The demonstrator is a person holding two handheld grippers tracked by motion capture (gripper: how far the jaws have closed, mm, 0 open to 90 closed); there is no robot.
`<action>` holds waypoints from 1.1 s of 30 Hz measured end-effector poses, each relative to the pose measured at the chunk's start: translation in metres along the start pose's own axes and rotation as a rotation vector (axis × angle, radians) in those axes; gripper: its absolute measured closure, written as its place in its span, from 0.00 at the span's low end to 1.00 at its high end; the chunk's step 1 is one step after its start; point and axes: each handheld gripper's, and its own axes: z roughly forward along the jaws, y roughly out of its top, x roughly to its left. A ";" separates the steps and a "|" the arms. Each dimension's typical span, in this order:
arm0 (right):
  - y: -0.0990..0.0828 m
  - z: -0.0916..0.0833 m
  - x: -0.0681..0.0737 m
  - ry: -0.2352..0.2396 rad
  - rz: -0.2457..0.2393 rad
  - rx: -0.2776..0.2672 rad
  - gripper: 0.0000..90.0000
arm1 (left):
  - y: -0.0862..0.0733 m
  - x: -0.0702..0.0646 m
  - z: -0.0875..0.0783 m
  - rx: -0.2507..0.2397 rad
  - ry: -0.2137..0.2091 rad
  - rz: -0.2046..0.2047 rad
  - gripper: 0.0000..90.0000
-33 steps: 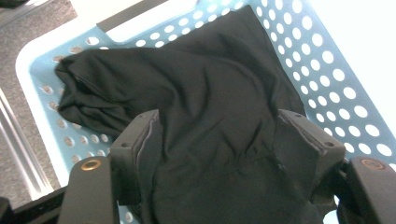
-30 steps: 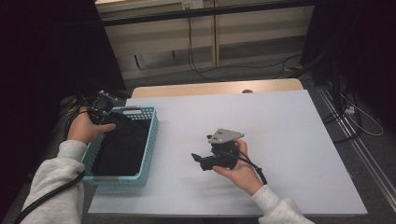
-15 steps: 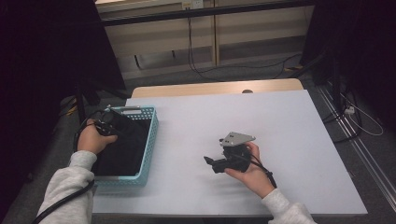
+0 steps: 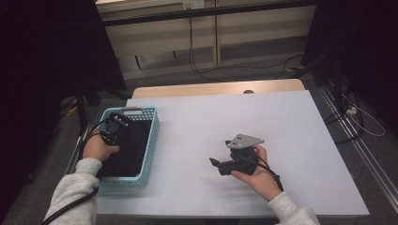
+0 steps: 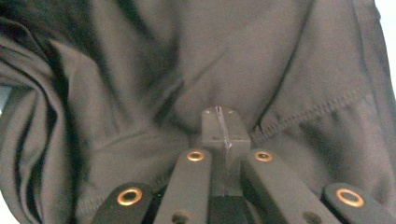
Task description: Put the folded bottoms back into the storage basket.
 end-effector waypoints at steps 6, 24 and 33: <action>-0.001 -0.002 0.001 0.003 -0.006 -0.004 0.17 | -0.010 -0.001 -0.005 0.015 -0.041 -0.044 1.00; -0.007 -0.021 -0.011 -0.025 0.019 -0.020 0.17 | 0.003 -0.002 -0.032 -0.109 -0.067 -0.102 0.56; -0.013 -0.034 -0.017 -0.024 0.039 -0.029 0.17 | 0.018 -0.019 -0.052 -0.161 -0.082 -0.063 0.41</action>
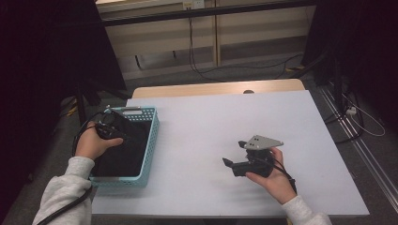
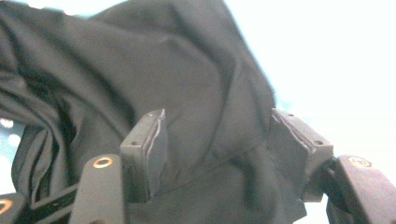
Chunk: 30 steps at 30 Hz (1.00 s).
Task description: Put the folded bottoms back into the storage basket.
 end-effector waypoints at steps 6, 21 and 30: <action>-0.006 -0.008 -0.007 -0.013 0.010 0.007 0.17 | 0.012 -0.017 -0.006 -0.013 -0.024 0.036 0.36; -0.018 -0.023 -0.023 -0.035 0.031 0.019 0.17 | 0.030 -0.045 -0.011 -0.046 -0.059 0.081 0.33; -0.023 -0.030 -0.029 -0.042 0.027 0.027 0.17 | 0.037 -0.058 -0.015 -0.062 -0.079 0.116 0.32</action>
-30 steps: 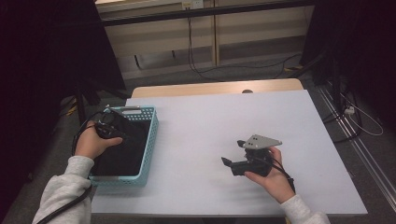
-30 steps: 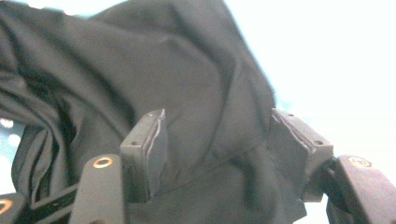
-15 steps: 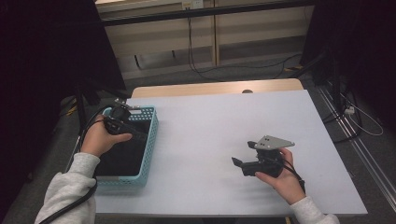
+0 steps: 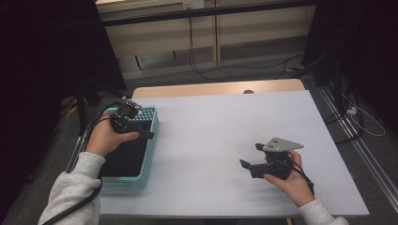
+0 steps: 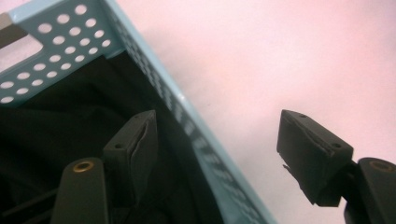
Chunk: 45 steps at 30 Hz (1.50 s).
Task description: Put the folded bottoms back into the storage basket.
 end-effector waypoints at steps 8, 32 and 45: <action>-0.004 -0.009 -0.006 -0.016 -0.002 0.002 0.17 | 0.006 -0.013 0.003 -0.008 -0.031 0.027 0.32; -0.024 -0.029 -0.020 -0.037 0.008 0.040 0.17 | 0.011 -0.046 0.024 -0.051 -0.103 0.097 0.30; -0.029 -0.032 -0.016 -0.018 -0.001 0.058 0.17 | 0.008 -0.070 0.037 -0.065 -0.156 0.143 0.28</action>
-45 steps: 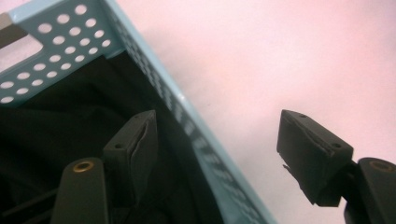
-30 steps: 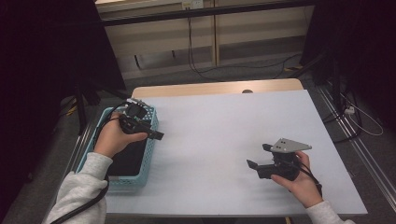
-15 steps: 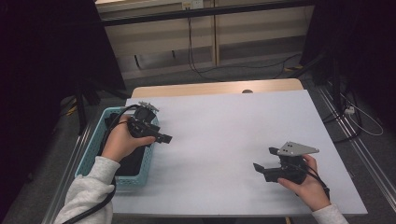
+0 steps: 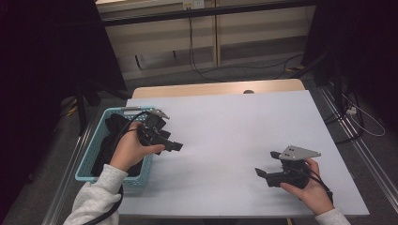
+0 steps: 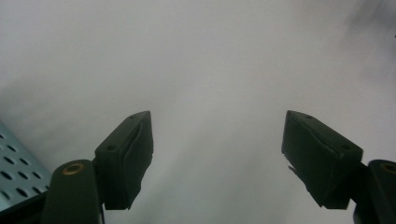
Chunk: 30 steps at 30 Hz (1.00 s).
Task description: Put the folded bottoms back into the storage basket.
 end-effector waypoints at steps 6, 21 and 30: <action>-0.004 -0.001 0.000 0.003 -0.003 0.013 0.17 | -0.005 -0.007 0.007 -0.012 -0.018 0.012 0.26; -0.007 -0.008 -0.003 -0.006 -0.001 0.008 0.16 | -0.016 -0.030 0.018 -0.059 -0.047 0.012 0.25; -0.010 -0.012 -0.005 -0.007 0.001 0.007 0.16 | -0.028 -0.036 0.026 -0.063 -0.071 0.020 0.24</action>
